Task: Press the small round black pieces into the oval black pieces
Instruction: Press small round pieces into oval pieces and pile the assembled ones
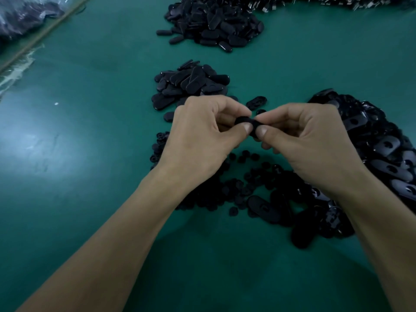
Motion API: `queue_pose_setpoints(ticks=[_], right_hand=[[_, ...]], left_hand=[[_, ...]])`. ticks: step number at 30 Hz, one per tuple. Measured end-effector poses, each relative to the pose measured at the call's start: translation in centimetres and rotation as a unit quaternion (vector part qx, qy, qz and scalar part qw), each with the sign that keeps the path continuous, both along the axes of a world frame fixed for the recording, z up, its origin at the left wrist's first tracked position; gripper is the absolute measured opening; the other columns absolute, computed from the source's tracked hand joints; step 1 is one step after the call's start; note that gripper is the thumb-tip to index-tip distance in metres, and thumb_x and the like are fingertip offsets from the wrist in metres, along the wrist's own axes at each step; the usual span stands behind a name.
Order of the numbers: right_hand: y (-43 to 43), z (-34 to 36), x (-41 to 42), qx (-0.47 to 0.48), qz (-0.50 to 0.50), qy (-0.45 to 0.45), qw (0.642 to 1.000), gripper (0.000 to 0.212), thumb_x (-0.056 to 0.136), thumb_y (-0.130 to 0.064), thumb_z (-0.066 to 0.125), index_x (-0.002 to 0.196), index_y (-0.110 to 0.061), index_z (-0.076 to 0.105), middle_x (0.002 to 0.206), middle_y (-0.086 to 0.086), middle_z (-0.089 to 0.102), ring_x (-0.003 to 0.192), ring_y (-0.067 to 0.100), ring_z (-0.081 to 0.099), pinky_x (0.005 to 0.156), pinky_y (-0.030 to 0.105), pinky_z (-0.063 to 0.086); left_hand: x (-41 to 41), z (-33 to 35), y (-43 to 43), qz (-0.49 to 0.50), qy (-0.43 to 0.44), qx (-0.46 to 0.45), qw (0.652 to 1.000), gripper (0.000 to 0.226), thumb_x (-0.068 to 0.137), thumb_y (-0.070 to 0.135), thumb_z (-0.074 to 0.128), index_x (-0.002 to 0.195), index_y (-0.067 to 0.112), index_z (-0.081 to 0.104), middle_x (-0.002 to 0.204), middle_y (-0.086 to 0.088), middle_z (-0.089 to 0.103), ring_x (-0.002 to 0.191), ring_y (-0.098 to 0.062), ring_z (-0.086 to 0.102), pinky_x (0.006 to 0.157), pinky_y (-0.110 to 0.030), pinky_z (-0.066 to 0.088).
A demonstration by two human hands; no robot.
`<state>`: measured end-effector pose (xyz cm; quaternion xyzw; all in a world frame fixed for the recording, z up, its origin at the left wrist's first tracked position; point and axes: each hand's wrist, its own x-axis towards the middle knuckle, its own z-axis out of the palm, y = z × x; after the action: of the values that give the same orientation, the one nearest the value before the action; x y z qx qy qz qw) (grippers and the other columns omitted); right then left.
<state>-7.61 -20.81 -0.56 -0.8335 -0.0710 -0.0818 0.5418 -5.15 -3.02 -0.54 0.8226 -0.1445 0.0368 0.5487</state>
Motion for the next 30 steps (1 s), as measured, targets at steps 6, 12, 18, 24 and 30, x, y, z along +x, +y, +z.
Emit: queue_pose_setpoints(ticks=[6,12,18,24,30], right_hand=[[0.1,-0.1,0.1,0.012,0.011,-0.005,1.000,0.019,0.091,-0.009,0.072,0.092,-0.028,0.073,0.076,-0.013,0.075,0.068,0.002,0.070,0.061,0.011,0.050],[-0.2,0.0,0.1,-0.056,-0.076,-0.039,0.995,0.020,0.096,-0.015,0.064,0.106,-0.029,0.074,0.081,-0.014,0.074,0.079,0.008,0.072,0.073,0.020,0.056],[-1.9,-0.3,0.2,-0.354,-0.141,-0.003,0.924,0.041,0.102,-0.016,0.051,0.143,-0.019,0.053,0.143,0.005,0.052,0.132,0.026,0.043,0.111,0.041,0.031],[-1.4,0.1,-0.1,-0.407,-0.095,0.071,0.906,0.043,0.103,-0.037,0.048,0.146,-0.036,0.049,0.154,-0.004,0.043,0.144,0.024,0.029,0.112,0.052,0.025],[-1.1,0.1,-0.1,-0.405,-0.131,0.052,0.904,0.031,0.097,-0.044,0.058,0.122,-0.029,0.069,0.136,-0.002,0.057,0.131,0.029,0.040,0.104,0.048,0.030]], left_hand=[[-0.1,0.1,0.0,0.016,-0.024,0.017,0.999,0.016,0.083,0.018,0.080,0.089,0.032,0.075,0.072,0.012,0.074,0.065,-0.004,0.070,0.066,-0.030,0.062],[0.2,0.3,0.3,0.033,-0.002,-0.034,0.999,0.017,0.085,0.016,0.081,0.096,0.027,0.074,0.075,0.008,0.075,0.064,-0.010,0.073,0.068,-0.031,0.062],[1.7,0.4,1.6,0.126,-0.009,-0.081,0.989,0.021,0.088,0.007,0.073,0.093,0.028,0.072,0.073,0.006,0.075,0.071,-0.015,0.074,0.079,-0.040,0.063],[4.2,0.5,2.2,0.181,-0.014,-0.053,0.982,0.024,0.089,0.007,0.071,0.093,0.030,0.072,0.076,0.007,0.075,0.067,-0.009,0.072,0.071,-0.027,0.061],[6.2,-0.3,2.3,0.189,-0.007,0.036,0.981,0.018,0.091,0.018,0.075,0.105,0.029,0.073,0.091,0.010,0.070,0.082,-0.003,0.068,0.081,-0.016,0.056]])
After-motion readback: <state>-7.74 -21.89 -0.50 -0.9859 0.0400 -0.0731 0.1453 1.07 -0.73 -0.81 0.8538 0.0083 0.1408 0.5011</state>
